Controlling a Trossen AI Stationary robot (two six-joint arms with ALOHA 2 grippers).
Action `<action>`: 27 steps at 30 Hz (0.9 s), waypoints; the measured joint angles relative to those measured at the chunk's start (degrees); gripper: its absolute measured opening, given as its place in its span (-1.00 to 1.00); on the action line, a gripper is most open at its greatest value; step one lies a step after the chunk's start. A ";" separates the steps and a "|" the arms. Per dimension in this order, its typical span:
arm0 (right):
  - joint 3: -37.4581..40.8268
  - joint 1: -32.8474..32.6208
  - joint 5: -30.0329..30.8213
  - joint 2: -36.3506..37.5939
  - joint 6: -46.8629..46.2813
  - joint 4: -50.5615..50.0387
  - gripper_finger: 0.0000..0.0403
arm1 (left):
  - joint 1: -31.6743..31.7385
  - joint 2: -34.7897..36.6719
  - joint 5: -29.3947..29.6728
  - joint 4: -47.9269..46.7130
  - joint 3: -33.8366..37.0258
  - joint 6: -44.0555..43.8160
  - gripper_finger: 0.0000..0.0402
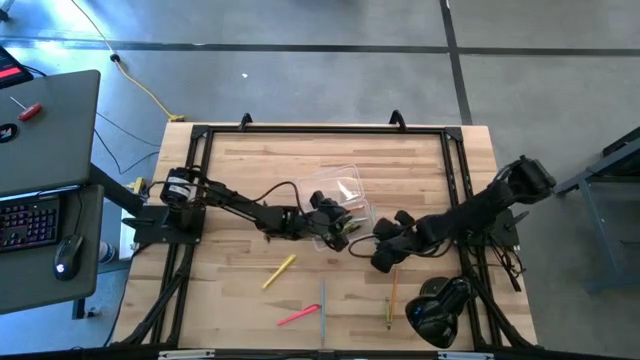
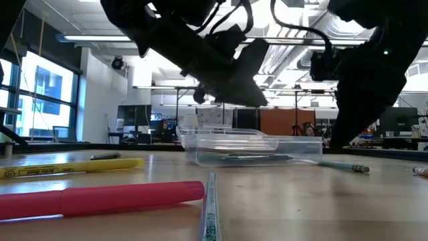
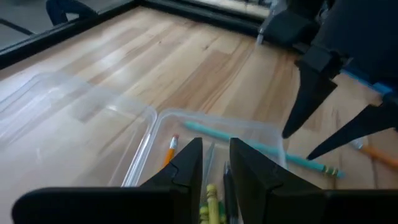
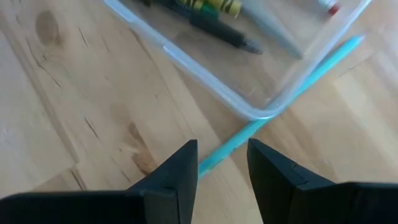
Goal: Pick & place school supplies into a supply box
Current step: Put the blue pencil into the supply box
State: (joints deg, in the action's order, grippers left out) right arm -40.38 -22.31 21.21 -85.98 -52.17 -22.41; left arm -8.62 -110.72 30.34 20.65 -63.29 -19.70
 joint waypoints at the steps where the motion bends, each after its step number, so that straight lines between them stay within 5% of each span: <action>1: 0.00 0.00 -0.27 -0.62 -0.43 0.62 -0.41 | 0.00 0.00 0.01 -1.00 0.00 -0.01 -0.44; 27: -0.31 0.02 -3.62 -5.11 -0.32 -11.04 -0.41 | 0.00 0.00 -1.39 -1.19 -0.02 -0.05 -0.44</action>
State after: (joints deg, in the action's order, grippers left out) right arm -40.69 -22.28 17.59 -91.10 -52.48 -33.44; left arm -8.62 -110.72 28.95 19.46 -63.31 -19.75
